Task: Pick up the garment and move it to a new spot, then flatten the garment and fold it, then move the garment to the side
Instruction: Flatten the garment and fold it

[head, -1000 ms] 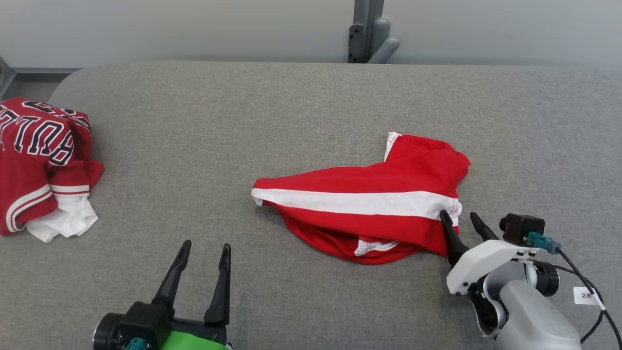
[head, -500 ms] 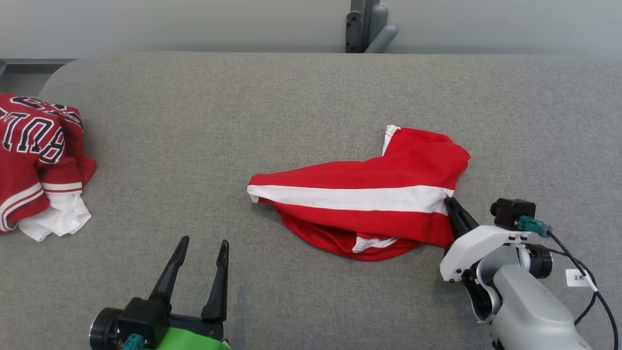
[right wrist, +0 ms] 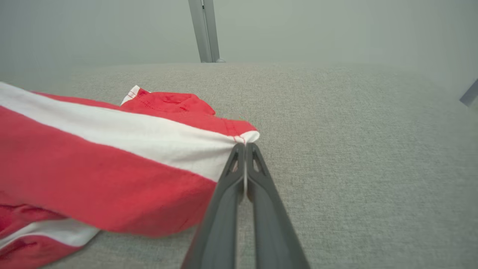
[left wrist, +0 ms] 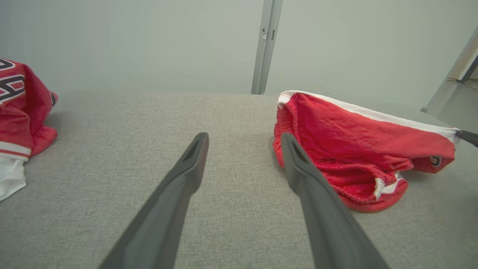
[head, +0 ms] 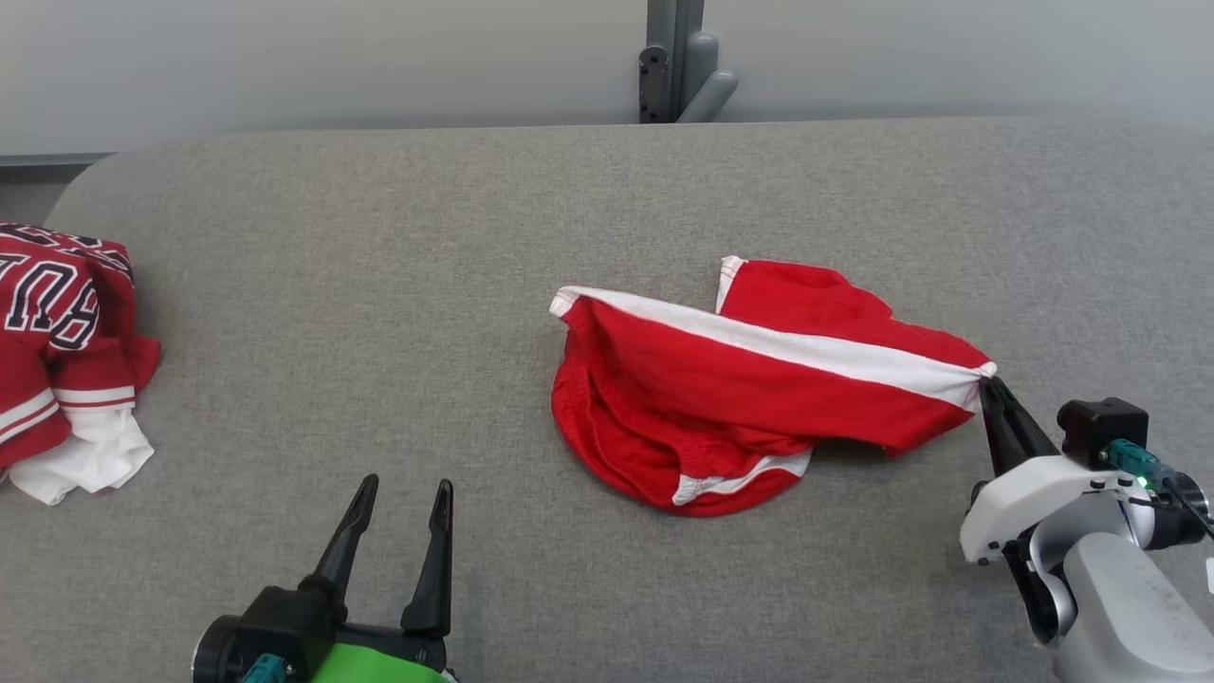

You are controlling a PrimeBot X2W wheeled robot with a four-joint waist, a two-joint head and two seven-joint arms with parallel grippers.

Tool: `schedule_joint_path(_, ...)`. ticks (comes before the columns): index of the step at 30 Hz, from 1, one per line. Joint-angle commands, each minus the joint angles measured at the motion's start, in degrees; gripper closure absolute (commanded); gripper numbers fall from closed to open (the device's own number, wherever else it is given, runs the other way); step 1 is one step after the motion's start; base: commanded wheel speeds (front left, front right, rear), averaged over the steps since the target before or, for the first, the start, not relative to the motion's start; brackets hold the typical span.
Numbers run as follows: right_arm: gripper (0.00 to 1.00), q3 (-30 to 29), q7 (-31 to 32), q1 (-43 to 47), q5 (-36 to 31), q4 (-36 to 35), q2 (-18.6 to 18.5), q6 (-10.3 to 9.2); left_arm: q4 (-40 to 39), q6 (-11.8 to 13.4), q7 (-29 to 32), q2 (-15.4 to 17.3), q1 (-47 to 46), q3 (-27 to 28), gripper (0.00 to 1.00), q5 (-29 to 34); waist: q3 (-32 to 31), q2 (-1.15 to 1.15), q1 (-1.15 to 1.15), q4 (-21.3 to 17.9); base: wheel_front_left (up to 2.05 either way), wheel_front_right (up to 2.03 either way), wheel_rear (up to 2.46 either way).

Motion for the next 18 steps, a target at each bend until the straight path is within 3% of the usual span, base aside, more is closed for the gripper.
schedule_joint_path(1, 1.0, -0.24, -0.09, 0.88, -0.98, -0.43, -0.2, -0.04, 0.53, -0.25, -0.14, -0.03, 0.02, -0.04, 0.0, -1.64, -0.33, 0.0, 0.0, -0.51, 0.0, 0.0, 0.0)
schedule_joint_path(6, 1.0, -1.33, -0.09, 2.33, -3.75, -1.57, -0.6, -0.04, 3.89, -0.28, 0.75, 1.19, -4.95, -4.15, 0.0, -8.58, -0.58, 0.0, 0.0, -0.97, 0.0, 0.0, 0.0)
schedule_joint_path(11, 1.0, -0.54, -0.09, 2.4, -5.43, -1.71, -0.22, -0.04, 6.92, -0.26, 6.92, 3.27, -15.23, -7.57, 0.0, -13.85, -0.04, 0.0, 0.0, -1.24, 0.0, 0.0, 0.0)
schedule_joint_path(15, 1.0, 0.75, -0.09, 0.89, -6.23, -1.29, 0.36, -0.04, 14.1, 0.28, 16.74, 0.92, -23.85, -6.06, 0.0, -22.43, 0.75, 0.0, 0.0, -2.39, 0.0, 0.0, 0.0)
schedule_joint_path(18, 1.0, 1.83, -0.09, -0.19, -6.56, -0.91, 0.77, -0.04, 19.3, 2.62, 24.1, 0.02, -28.49, -5.55, 0.0, -29.76, 1.57, 0.0, 0.0, -3.55, 0.0, 0.0, 0.0)
